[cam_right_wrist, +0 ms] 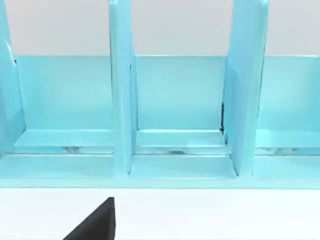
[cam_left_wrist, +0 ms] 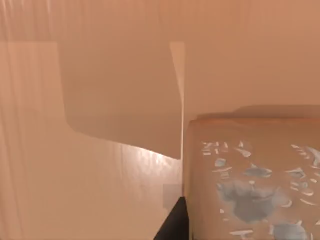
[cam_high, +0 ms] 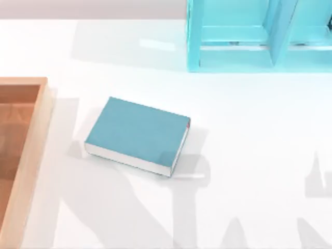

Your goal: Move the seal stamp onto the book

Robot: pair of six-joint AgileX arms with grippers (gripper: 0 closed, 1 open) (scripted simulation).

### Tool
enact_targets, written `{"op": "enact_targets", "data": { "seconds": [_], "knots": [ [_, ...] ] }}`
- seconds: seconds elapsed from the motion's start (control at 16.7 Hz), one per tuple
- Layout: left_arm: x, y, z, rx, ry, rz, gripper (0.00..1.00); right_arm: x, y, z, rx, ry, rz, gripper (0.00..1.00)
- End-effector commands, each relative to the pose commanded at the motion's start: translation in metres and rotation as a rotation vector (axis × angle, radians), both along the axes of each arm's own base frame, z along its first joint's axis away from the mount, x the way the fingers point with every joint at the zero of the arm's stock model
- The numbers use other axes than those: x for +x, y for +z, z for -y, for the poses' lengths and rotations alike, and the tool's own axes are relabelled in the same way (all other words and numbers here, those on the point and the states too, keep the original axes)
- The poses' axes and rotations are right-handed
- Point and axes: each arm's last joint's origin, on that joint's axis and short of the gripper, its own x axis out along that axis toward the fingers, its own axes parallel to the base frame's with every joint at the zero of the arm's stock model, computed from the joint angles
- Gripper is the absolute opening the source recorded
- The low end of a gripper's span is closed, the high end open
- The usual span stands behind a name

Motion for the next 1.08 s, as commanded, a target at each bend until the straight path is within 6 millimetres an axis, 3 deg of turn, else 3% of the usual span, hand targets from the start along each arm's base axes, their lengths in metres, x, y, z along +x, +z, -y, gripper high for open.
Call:
{"op": "enact_targets", "data": {
  "seconds": [0.24,0.54,0.66,0.84,1.08],
  "knots": [
    [0.001,0.007,-0.002,-0.003,0.008,0.005,0.00,0.000,0.000,0.000,0.000,0.000,0.000,1.00],
    [0.008,0.047,-0.001,-0.009,0.076,0.007,0.00,0.000,0.000,0.000,0.000,0.000,0.000,1.00],
    [0.013,0.070,0.020,-0.010,0.074,0.007,0.00,0.000,0.000,0.000,0.000,0.000,0.000,1.00],
    [0.016,0.105,0.074,-0.009,0.033,0.009,0.00,0.000,0.000,0.000,0.000,0.000,0.000,1.00],
    [0.003,0.141,0.135,-0.002,-0.001,0.005,0.00,0.000,0.000,0.000,0.000,0.000,0.000,1.00]
  ]
}}
